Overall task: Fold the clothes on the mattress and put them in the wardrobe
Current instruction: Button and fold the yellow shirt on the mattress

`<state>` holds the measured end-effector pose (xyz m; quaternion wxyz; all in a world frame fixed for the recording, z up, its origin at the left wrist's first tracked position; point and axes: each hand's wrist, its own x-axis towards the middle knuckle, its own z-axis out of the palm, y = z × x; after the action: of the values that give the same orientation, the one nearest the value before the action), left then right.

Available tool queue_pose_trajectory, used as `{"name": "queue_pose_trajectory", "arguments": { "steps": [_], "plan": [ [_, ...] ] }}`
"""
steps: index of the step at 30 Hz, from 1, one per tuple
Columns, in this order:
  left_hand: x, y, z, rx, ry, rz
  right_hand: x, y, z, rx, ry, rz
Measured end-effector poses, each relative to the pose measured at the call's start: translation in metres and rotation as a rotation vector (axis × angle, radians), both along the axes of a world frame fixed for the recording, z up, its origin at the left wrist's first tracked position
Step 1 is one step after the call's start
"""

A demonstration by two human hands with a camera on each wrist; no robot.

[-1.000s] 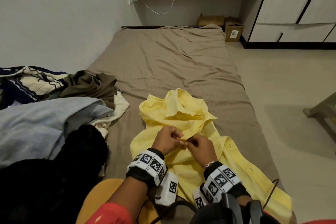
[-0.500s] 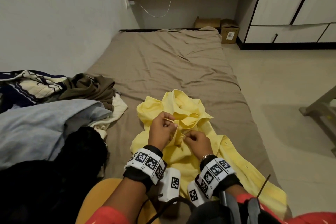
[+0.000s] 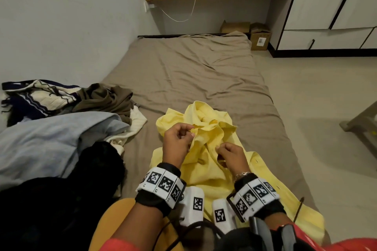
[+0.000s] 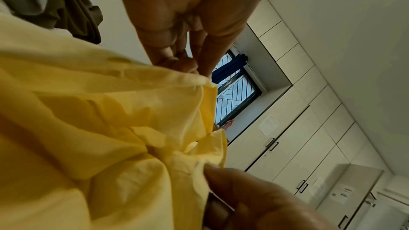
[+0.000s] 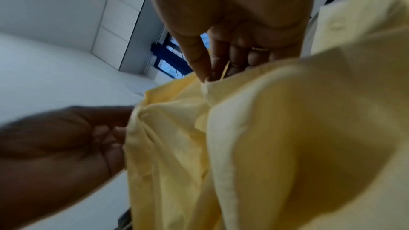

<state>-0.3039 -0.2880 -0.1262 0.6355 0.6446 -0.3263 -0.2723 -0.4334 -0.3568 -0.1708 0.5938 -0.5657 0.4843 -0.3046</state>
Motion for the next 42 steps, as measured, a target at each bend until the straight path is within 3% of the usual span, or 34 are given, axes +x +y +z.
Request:
{"name": "queue_pose_trajectory", "arguments": {
  "steps": [4, 8, 14, 19, 25, 33, 38, 42],
  "plan": [
    [-0.01, -0.003, 0.005, -0.013, -0.043, -0.042, -0.02, 0.007, 0.017, 0.118, -0.264, -0.008],
    [-0.026, -0.004, 0.003, 0.067, -0.102, -0.089, -0.027, 0.01, 0.025, 0.141, -0.375, -0.003],
    [-0.037, -0.002, -0.001, 0.184, -0.272, -0.082, -0.022, 0.017, 0.028, 0.022, -0.366, -0.022],
    [-0.042, -0.001, -0.001, 0.192, -0.307, -0.076, -0.019, 0.021, 0.028, -0.092, -0.256, -0.043],
    [-0.035, 0.002, -0.001, 0.241, -0.389, -0.069, -0.02, 0.016, 0.023, -0.09, -0.237, -0.129],
    [-0.032, 0.003, 0.002, 0.302, -0.204, -0.304, -0.019, 0.018, 0.019, -0.1, -0.191, 0.041],
    [-0.032, 0.004, 0.003, 0.251, -0.009, -0.268, -0.018, 0.014, 0.013, -0.243, -0.073, 0.018],
    [-0.032, 0.004, 0.003, 0.23, 0.049, -0.237, -0.017, 0.016, 0.012, -0.309, -0.021, 0.014]
  ]
}}
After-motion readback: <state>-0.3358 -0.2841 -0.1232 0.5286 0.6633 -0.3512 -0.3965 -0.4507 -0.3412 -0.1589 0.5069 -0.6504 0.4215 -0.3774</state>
